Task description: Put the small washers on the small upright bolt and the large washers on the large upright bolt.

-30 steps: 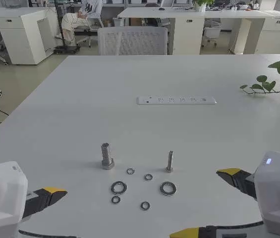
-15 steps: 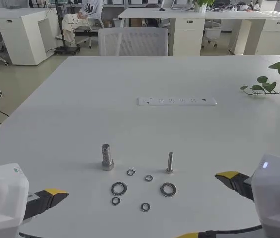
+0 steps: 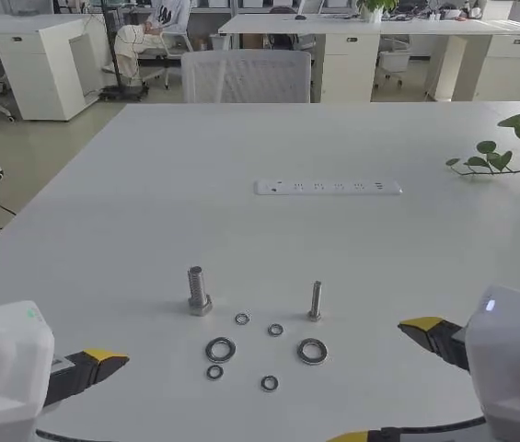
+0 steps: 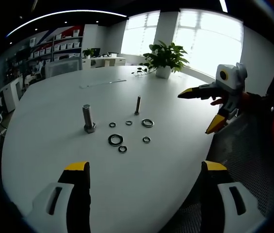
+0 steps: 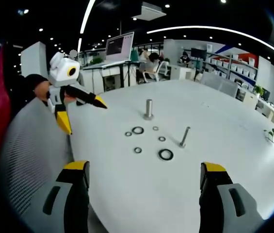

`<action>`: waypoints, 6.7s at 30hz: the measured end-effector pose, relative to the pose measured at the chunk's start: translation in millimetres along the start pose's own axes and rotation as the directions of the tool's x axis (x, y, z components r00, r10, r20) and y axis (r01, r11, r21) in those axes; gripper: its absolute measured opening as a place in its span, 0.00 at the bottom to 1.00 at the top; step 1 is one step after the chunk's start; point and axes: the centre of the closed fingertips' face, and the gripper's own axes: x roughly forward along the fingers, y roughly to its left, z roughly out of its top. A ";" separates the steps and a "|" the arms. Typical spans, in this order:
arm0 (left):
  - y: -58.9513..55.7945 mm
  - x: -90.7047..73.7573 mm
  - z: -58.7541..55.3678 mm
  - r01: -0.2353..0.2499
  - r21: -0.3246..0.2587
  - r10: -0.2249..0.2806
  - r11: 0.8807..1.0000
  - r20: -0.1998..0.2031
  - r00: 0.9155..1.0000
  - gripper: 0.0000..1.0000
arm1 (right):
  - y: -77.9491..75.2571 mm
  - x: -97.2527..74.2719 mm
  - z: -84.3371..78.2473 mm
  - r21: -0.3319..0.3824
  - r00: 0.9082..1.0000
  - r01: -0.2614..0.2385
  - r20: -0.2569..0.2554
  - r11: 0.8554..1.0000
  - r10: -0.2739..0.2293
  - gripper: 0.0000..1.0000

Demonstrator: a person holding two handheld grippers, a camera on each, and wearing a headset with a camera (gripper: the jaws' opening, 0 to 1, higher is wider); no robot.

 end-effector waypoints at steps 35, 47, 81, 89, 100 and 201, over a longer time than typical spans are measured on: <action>1.5 -3.1 31.0 0.008 0.010 -0.008 1.000 0.020 1.000 0.94 | -4.2 -9.4 12.7 -0.058 1.000 -0.015 -0.025 0.998 0.014 0.95; -0.7 8.9 37.4 0.013 0.001 -0.013 1.000 0.039 0.999 0.94 | -10.3 -2.6 13.2 -0.077 0.999 -0.028 -0.048 0.997 0.025 0.94; 1.3 19.4 30.2 0.020 -0.022 -0.019 1.000 0.055 0.998 0.92 | -35.3 41.6 15.4 -0.213 0.963 -0.139 -0.258 0.967 0.082 0.60; 1.4 20.0 29.3 0.020 -0.017 -0.019 1.000 0.050 0.999 0.92 | -36.9 51.4 13.2 -0.261 0.936 -0.197 -0.336 0.945 0.102 0.55; 2.2 22.2 28.3 0.026 -0.010 -0.026 1.000 0.038 0.999 0.91 | -39.4 62.6 6.8 -0.295 0.876 -0.299 -0.462 0.908 0.139 0.45; 1.3 27.1 31.0 0.041 0.012 -0.041 0.999 0.031 0.999 0.86 | -49.8 95.1 -29.2 -0.295 0.668 -0.488 -0.732 0.822 0.134 0.24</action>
